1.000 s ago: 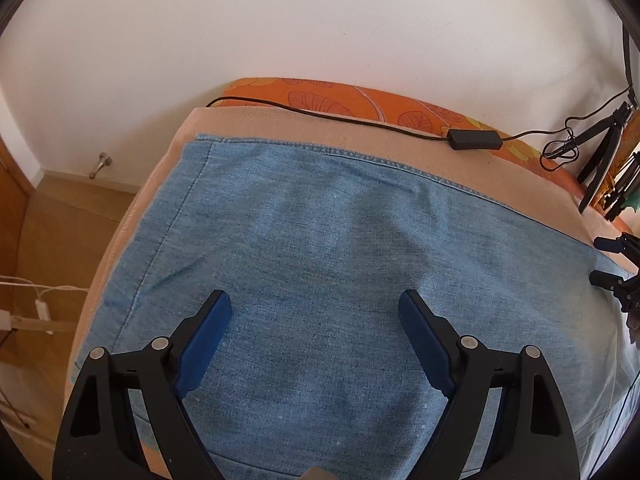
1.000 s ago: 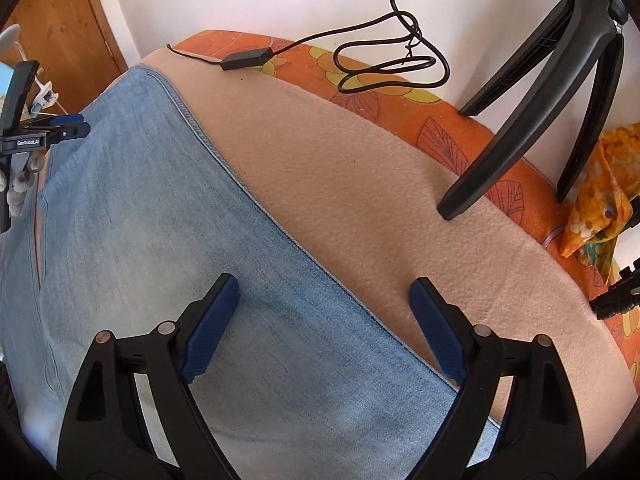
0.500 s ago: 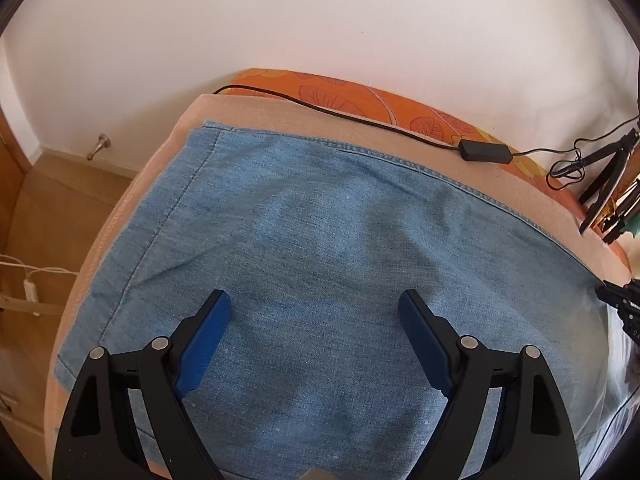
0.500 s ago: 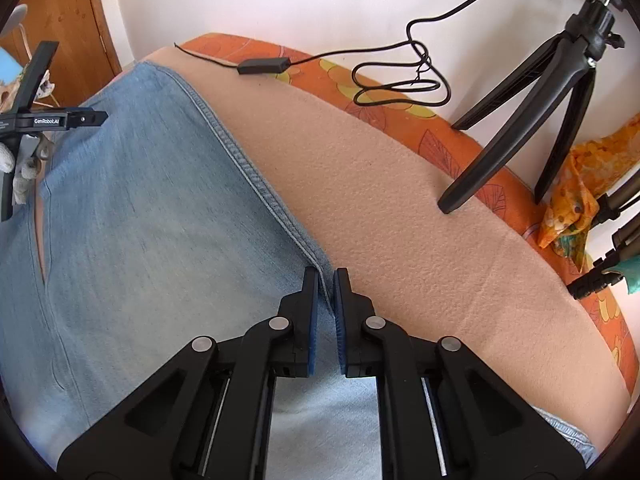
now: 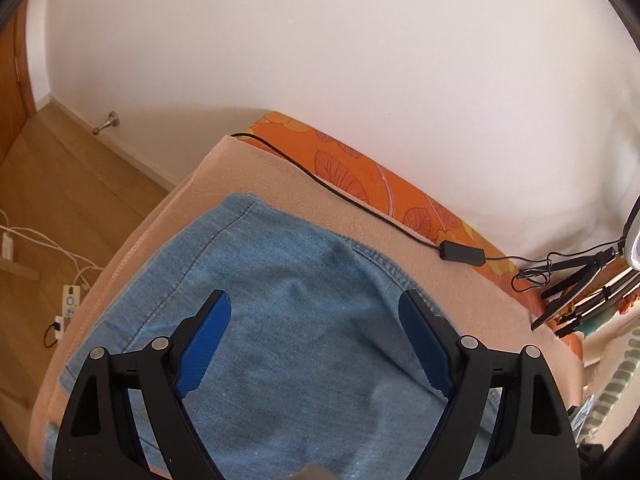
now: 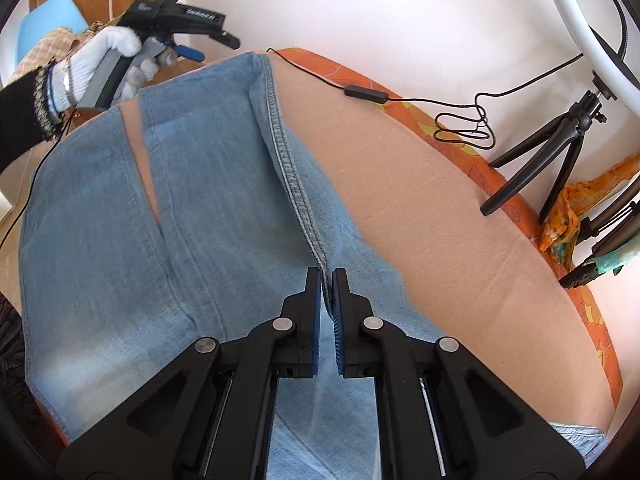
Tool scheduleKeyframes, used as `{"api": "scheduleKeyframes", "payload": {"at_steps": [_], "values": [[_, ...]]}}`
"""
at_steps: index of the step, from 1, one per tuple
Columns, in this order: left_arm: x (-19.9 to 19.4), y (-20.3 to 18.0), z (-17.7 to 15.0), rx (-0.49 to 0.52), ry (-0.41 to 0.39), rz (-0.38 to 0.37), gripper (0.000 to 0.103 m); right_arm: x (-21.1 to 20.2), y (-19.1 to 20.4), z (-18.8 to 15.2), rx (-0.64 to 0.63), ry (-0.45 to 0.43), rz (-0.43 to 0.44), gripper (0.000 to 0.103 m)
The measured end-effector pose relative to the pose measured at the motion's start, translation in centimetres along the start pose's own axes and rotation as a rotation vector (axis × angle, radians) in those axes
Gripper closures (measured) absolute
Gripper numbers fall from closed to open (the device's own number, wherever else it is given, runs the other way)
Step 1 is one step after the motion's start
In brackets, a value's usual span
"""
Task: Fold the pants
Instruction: 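Close the right gripper on the jeans leg while the left gripper pinches the other leg edge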
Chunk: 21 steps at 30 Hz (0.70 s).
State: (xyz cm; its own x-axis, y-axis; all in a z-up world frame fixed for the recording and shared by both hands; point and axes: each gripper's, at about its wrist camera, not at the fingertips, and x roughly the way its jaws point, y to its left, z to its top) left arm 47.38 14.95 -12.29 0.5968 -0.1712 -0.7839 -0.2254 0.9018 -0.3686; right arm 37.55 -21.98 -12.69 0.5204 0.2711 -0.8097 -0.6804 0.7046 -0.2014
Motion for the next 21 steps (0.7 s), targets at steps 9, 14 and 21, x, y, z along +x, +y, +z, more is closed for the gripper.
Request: {"api": "scheduleKeyframes", "payload": {"at_steps": [9,14,21], "values": [[3.1,-3.3,-0.1,0.035,0.105,0.052,0.016,0.5,2.1,-1.1,-0.056,0.016,0.014,0.096],[5.4,-3.7,-0.8,0.037,0.162,0.137,0.016,0.7,2.6,-1.4,-0.078,0.022,0.019,0.096],[5.2,-1.7,-1.9,0.042,0.077,0.161,0.077,1.4,2.7,-1.9,-0.079,0.031,0.01,0.096]]}}
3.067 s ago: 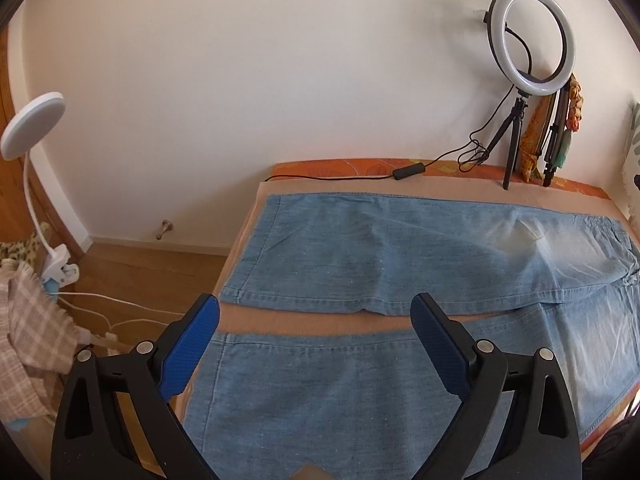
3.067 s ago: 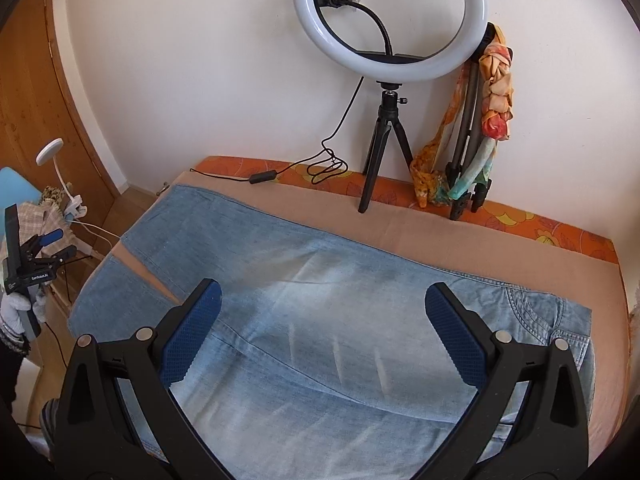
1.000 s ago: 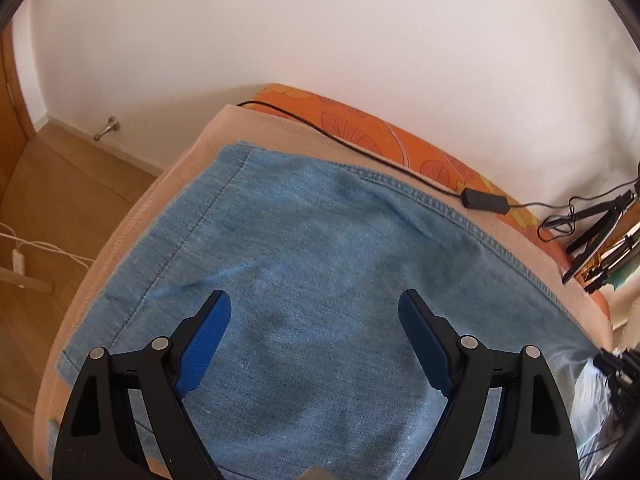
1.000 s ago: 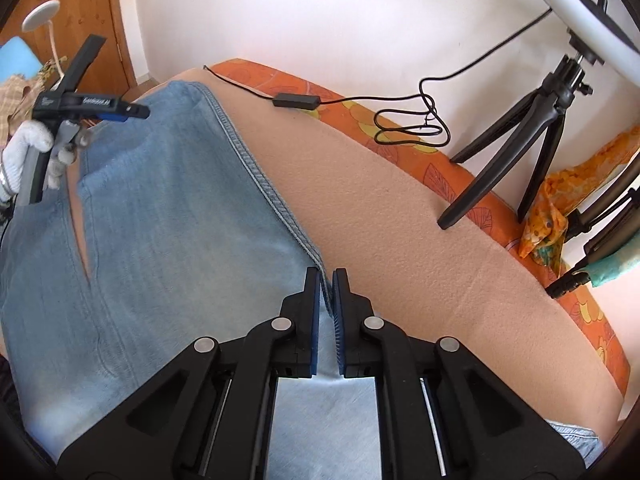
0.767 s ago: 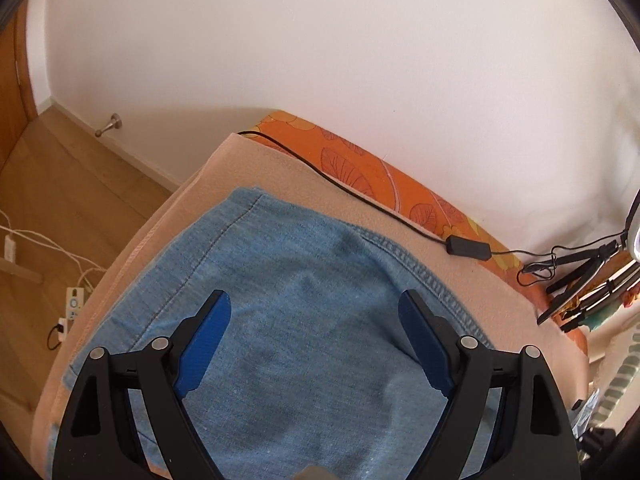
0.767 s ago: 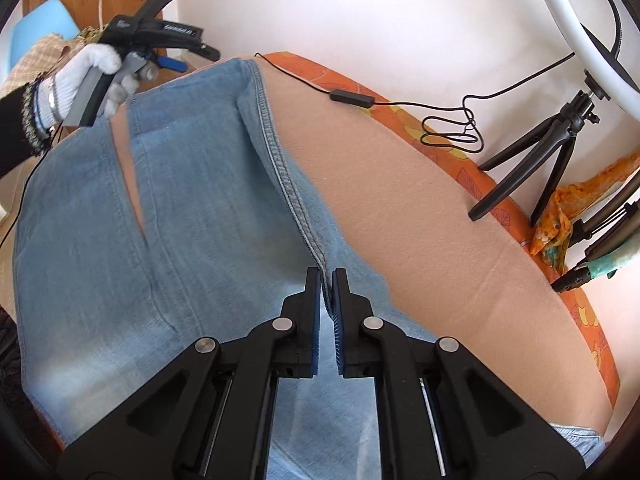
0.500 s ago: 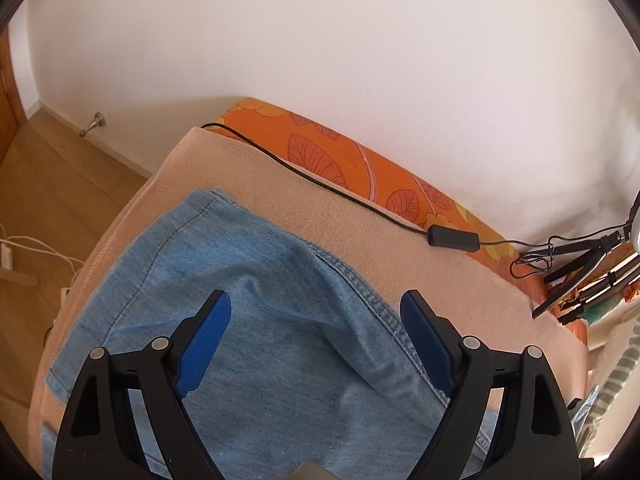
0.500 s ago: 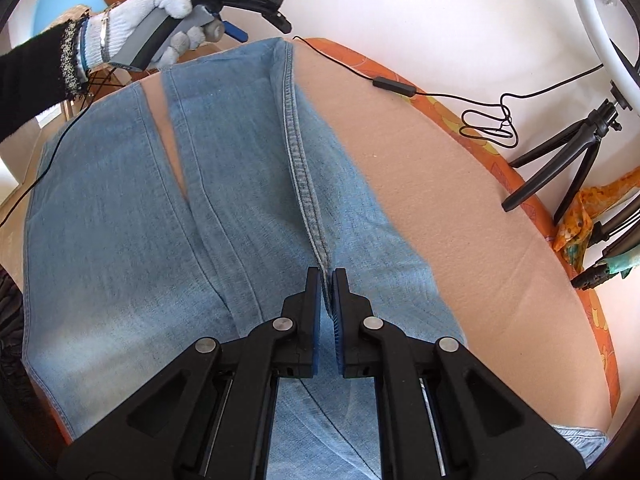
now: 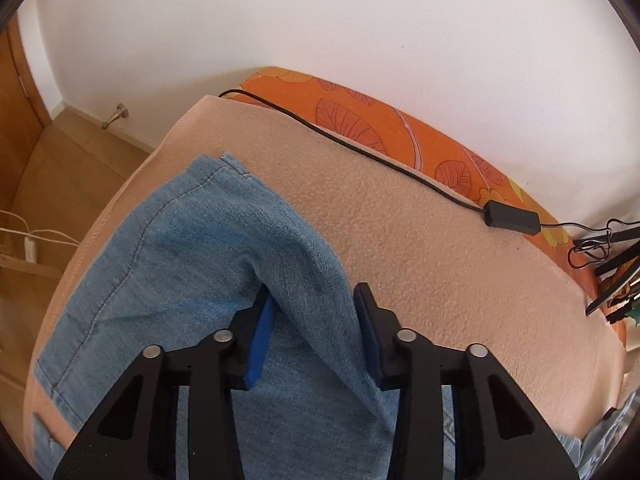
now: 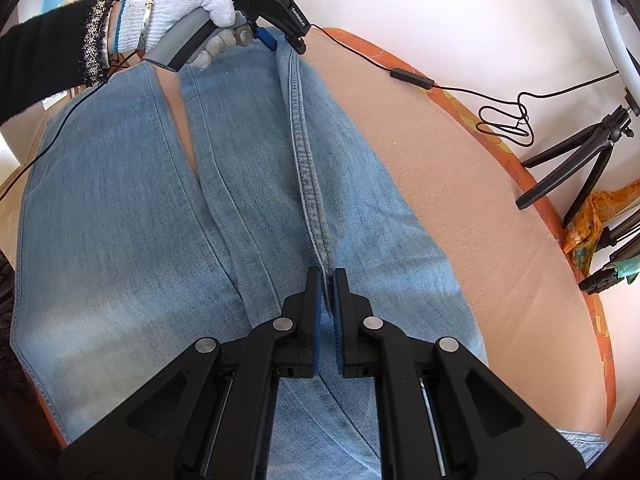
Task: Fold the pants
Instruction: 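Close the right gripper on the jeans leg while the left gripper pinches the other leg edge, then lift the gripped jeans with both grippers, raising the leg fabric off the bed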
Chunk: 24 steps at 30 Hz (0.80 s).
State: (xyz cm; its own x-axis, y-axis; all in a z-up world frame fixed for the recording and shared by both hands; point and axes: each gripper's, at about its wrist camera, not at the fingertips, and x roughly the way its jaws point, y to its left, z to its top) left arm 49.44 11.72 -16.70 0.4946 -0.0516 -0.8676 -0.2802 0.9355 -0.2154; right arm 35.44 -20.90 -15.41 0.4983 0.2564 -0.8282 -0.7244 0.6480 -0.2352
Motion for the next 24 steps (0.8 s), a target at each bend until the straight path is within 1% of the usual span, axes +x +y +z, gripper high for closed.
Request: {"api": "scheduleKeyframes", "payload": {"at_steps": [1,2,3,4,9,13,15,17,19,24], "values": [[-0.2,0.5,-0.1,-0.016,-0.011,-0.04,0.086,0.0,-0.2,0.1,0.007,-0.002,-0.002,0.096],[-0.4,0.9,-0.2,-0.019,-0.025,-0.063,0.088,0.0,-0.3,0.1,0.015,-0.004,-0.002,0.096],[-0.7,1.1,-0.2,-0.014,-0.044,-0.071,0.093,0.0,-0.6,0.2,0.026,-0.005,-0.002,0.097],[-1.0,1.4,-0.3,-0.009,-0.063,-0.083,0.094,-0.1,-0.9,0.4,0.04,-0.008,-0.004,0.097],[-3.4,2.5,-0.6,-0.03,-0.096,-0.155,0.096,-2.2,-2.5,1.8,0.108,-0.045,-0.058,0.099],[-6.9,2.6,-1.5,-0.012,-0.136,-0.164,0.096,-5.3,-3.4,3.1,0.155,-0.084,-0.086,0.099],[-8.6,2.7,-1.8,0.024,-0.156,-0.159,0.096,-6.9,-3.2,3.5,0.168,-0.098,-0.093,0.099],[-10.6,2.9,-2.5,0.041,-0.188,-0.166,0.096,-8.4,-2.6,3.6,0.169,-0.104,-0.103,0.099],[-12.6,3.2,-3.1,0.037,-0.217,-0.188,0.096,-9.9,-1.4,3.5,0.15,-0.107,-0.12,0.099],[-16.5,4.8,-5.3,0.014,-0.232,-0.24,0.096,-13.5,1.7,2.6,0.135,-0.123,-0.128,0.099]]}}
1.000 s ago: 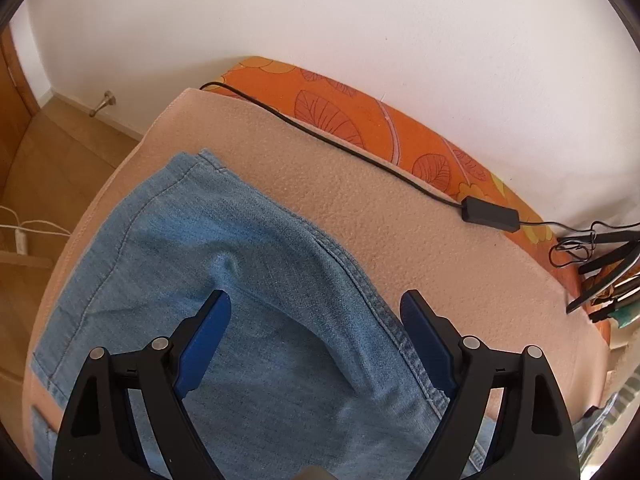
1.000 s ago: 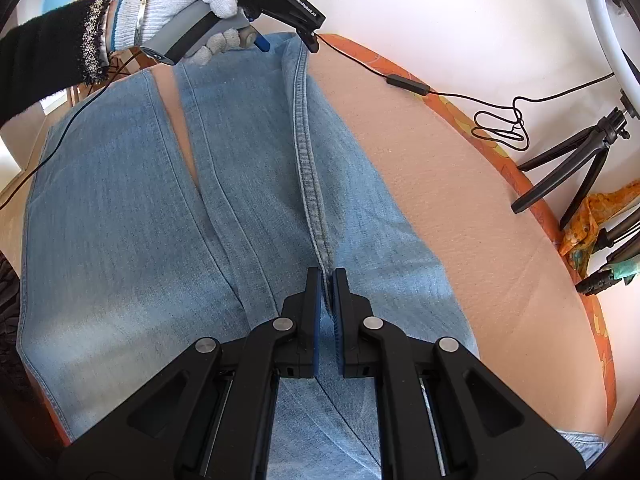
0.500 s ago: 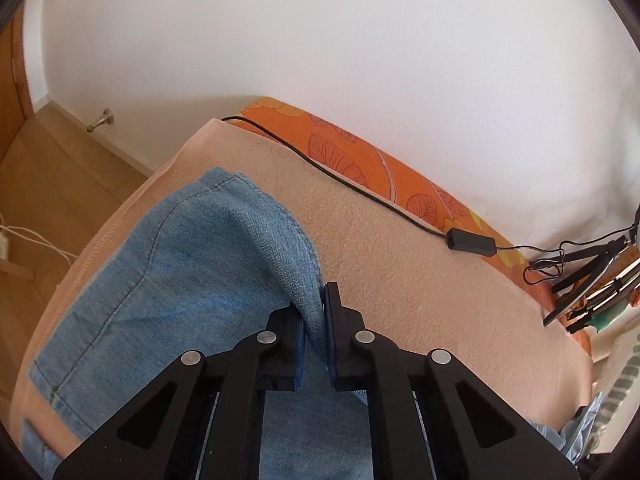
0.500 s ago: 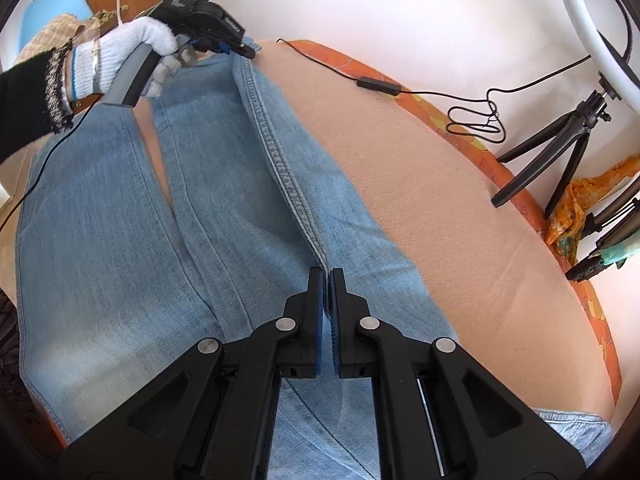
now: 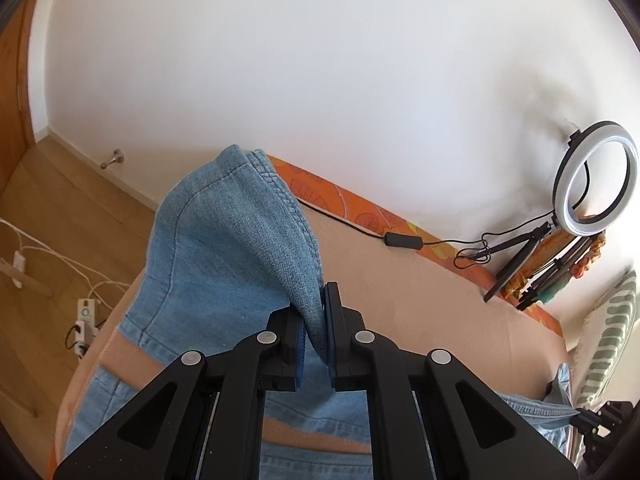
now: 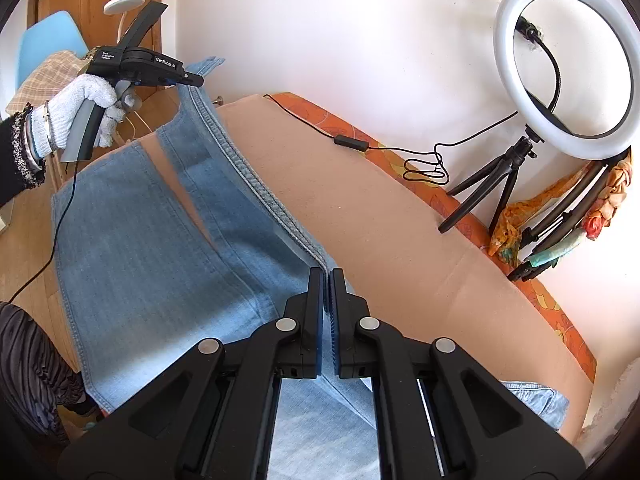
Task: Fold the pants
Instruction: 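Lift the gripped jeans with both grippers, raising the leg fabric off the bed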
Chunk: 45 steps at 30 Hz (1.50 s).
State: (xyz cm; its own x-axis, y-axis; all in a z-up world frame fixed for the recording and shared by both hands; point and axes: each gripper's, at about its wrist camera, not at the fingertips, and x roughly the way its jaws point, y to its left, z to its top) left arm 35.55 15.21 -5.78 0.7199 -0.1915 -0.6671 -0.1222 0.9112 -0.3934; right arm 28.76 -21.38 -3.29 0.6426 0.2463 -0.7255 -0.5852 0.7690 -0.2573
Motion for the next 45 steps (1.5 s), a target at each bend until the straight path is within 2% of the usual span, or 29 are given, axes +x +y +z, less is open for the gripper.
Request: {"api": "scheduleKeyframes", "payload": {"at_steps": [7,13,23,27,29,30,31,33,38,43,45], "values": [[-6.3,1.8,-4.4,-0.02,-0.054,-0.008,0.096,-3.9,5.7,-4.2,-0.057,0.004,0.031,0.099],[-10.1,3.8,-9.2,-0.078,-0.079,-0.016,0.096,-4.7,9.7,-8.3,-0.075,0.046,0.079,0.099],[-10.5,7.4,-15.9,-0.197,-0.059,-0.033,0.096,-3.8,12.9,-13.4,-0.048,0.142,0.15,0.099],[-10.0,8.8,-17.6,-0.272,-0.048,-0.086,0.096,-3.2,13.4,-14.7,-0.055,0.178,0.152,0.099],[-10.1,9.6,-18.1,-0.308,-0.057,-0.089,0.091,-3.0,13.5,-14.9,-0.055,0.189,0.149,0.099],[-10.2,10.0,-18.3,-0.325,-0.061,-0.089,0.083,-2.9,13.6,-15.0,-0.056,0.193,0.147,0.099],[-10.4,10.3,-18.4,-0.343,-0.066,-0.081,0.071,-2.9,13.8,-15.0,-0.06,0.199,0.145,0.099],[-10.7,11.1,-18.4,-0.382,-0.084,-0.058,0.059,-2.7,13.9,-15.0,-0.07,0.21,0.142,0.099],[-12.1,13.9,-18.3,-0.437,-0.114,0.024,0.054,-2.0,13.7,-15.5,-0.06,0.228,0.143,0.099],[-12.8,14.9,-17.9,-0.45,-0.104,0.02,0.053,-1.6,14.1,-15.8,-0.056,0.234,0.134,0.099],[-13.0,14.9,-17.3,-0.44,-0.104,0.019,0.046,-1.6,14.0,-15.7,-0.056,0.231,0.132,0.099]]}}
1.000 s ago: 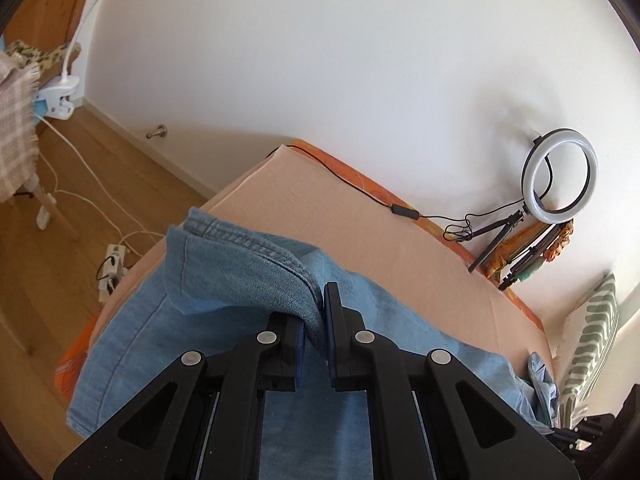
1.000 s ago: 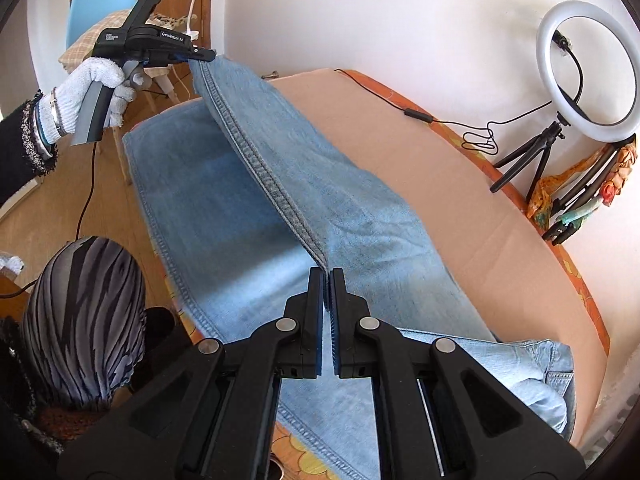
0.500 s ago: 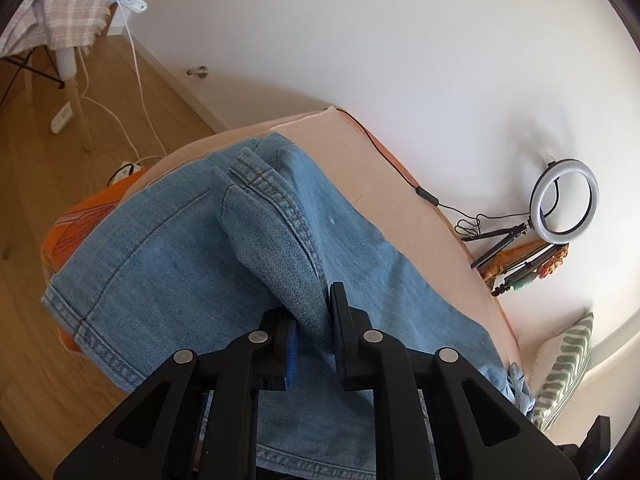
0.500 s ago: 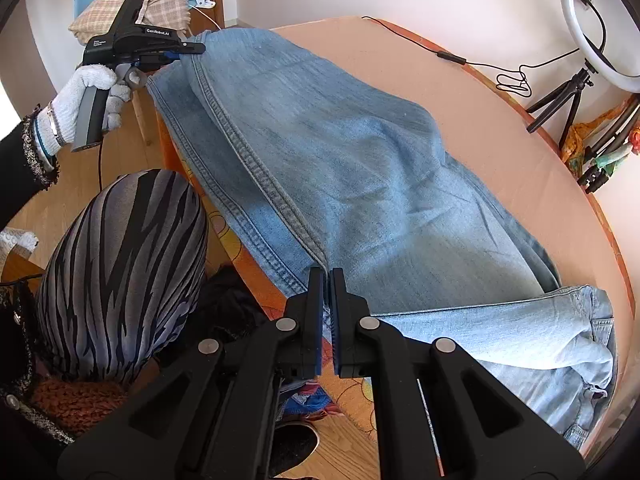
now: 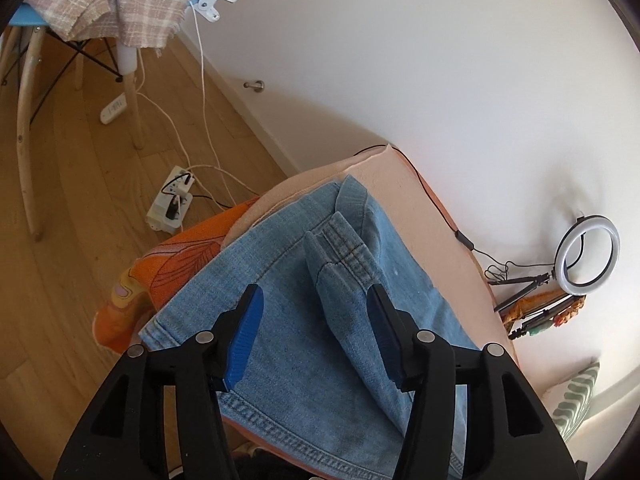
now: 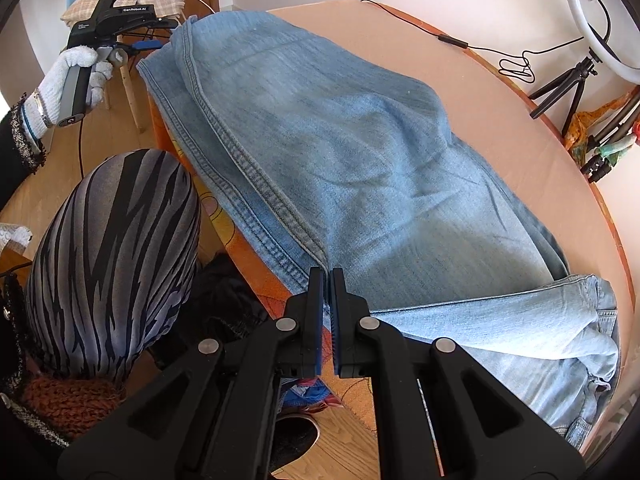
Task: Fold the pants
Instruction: 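Lift the gripped jeans with both grippers, raising the leg fabric off the bed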
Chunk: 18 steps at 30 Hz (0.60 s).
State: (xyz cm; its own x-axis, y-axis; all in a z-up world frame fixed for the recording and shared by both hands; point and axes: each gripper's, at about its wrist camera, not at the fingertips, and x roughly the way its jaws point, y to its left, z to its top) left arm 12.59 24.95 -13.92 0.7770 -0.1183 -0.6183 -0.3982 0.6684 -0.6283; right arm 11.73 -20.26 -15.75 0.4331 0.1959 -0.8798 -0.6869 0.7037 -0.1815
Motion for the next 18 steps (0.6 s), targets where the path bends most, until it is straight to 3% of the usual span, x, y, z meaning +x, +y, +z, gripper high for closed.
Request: {"api": "scheduleKeyframes", "payload": {"at_steps": [4,7,11,12,13,18], "values": [[1.7,-0.7,0.9,-0.003,0.076,0.024,0.036,-0.3,0.0,0.1,0.0,-0.015,-0.006,0.099],[3.7,-0.3,1.4,-0.047,0.143,0.083,0.035,-0.5,-0.1,0.0,0.004,-0.028,-0.008,0.099],[4.0,-0.4,1.8,-0.09,0.101,0.049,0.038,-0.5,0.0,-0.2,0.005,-0.03,-0.012,0.099],[4.0,-0.6,1.8,-0.079,0.095,0.033,0.046,-0.4,0.0,-0.2,0.005,-0.029,-0.013,0.099],[4.1,-0.6,1.7,-0.075,0.086,0.021,0.072,-0.4,0.0,-0.2,0.004,-0.029,-0.014,0.099],[2.0,0.2,1.0,-0.093,-0.043,-0.038,0.09,-0.6,-0.1,-0.1,0.007,-0.034,-0.012,0.099]]}}
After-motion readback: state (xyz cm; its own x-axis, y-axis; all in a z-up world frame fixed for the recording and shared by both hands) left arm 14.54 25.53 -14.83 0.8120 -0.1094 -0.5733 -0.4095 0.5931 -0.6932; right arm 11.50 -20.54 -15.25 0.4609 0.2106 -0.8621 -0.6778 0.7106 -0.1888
